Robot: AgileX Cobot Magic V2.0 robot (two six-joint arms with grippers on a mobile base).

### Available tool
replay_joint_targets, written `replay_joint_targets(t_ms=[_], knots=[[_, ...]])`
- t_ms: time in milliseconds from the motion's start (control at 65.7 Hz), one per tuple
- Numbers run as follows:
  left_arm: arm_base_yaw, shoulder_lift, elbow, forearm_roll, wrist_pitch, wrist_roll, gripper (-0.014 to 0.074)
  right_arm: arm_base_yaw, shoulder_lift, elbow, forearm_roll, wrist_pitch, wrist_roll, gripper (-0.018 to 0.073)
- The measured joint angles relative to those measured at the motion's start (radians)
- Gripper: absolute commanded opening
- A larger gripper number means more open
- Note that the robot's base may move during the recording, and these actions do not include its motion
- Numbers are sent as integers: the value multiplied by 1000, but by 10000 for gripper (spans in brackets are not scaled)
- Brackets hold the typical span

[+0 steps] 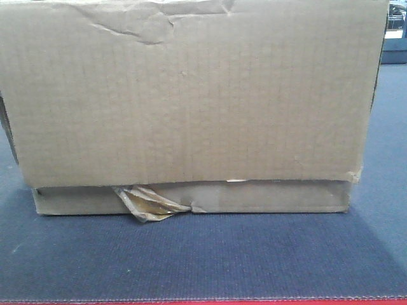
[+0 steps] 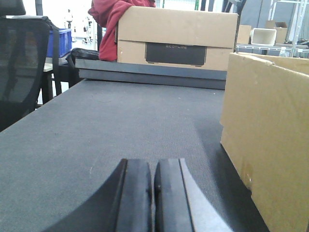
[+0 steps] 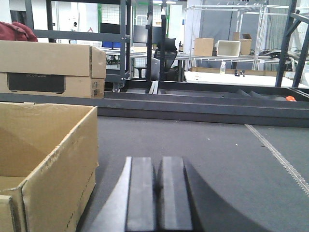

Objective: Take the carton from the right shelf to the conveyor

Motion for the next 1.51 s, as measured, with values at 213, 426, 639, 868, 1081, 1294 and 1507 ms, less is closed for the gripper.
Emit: replay_joint_targets(t_ms=[213, 426, 639, 868, 1081, 1294, 1507], knots=[[0, 0, 0, 0, 0, 0, 15, 0, 0, 0, 0, 0, 0, -70], [0, 0, 0, 0, 0, 0, 15, 0, 0, 0, 0, 0, 0, -70], [0, 0, 0, 0, 0, 0, 15, 0, 0, 0, 0, 0, 0, -70], [0, 0, 0, 0, 0, 0, 15, -48, 0, 41, 61, -6, -54, -70], [0, 0, 2, 0, -2, 0, 15, -106, -67, 209, 145, -78, -131, -70], [0, 0, 2, 0, -4, 0, 15, -106, -104, 414, 165, -201, -140, -70], [0, 0, 2, 0, -8, 0, 15, -106, -106, 465, 167, -263, -140, -70]])
